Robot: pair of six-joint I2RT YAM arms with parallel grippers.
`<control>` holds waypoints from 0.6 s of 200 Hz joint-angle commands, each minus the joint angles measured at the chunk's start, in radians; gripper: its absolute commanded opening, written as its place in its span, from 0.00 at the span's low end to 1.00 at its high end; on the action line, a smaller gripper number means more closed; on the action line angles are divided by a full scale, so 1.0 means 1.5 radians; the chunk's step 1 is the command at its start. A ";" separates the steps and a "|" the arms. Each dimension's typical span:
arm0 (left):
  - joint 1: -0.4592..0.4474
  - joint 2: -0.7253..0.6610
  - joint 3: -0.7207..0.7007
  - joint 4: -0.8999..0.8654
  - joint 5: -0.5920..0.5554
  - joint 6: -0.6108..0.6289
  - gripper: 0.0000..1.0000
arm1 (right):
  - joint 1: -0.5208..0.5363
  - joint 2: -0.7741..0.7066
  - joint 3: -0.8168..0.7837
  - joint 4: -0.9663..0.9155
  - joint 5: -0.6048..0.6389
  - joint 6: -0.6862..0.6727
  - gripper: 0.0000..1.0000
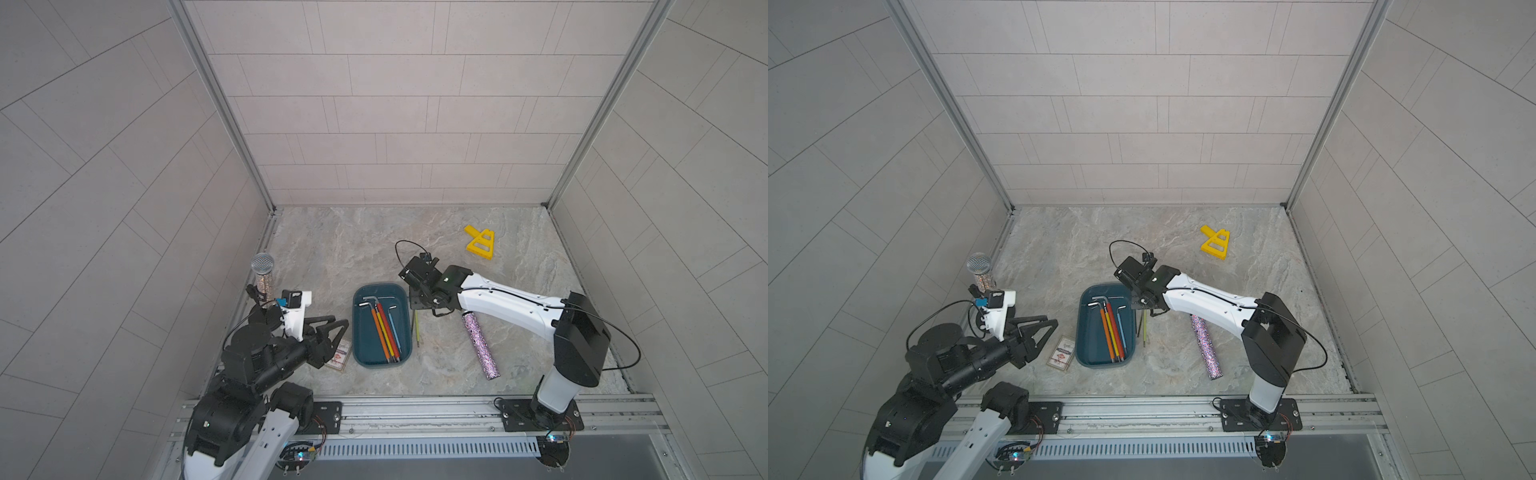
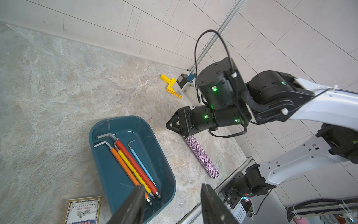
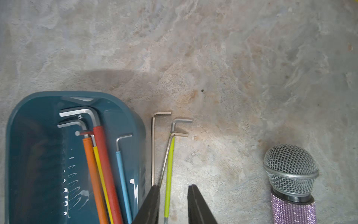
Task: Put the hex key on the desktop into the storage box
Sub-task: Pick up the Allen key from the center of the board.
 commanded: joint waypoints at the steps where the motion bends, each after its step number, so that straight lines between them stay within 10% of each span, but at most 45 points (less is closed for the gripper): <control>1: 0.005 -0.008 -0.006 0.022 0.023 0.013 0.53 | 0.001 0.039 0.004 -0.015 -0.024 0.007 0.29; 120: 0.010 -0.007 -0.006 0.023 0.020 0.012 0.53 | 0.001 0.139 -0.016 0.019 -0.094 0.021 0.25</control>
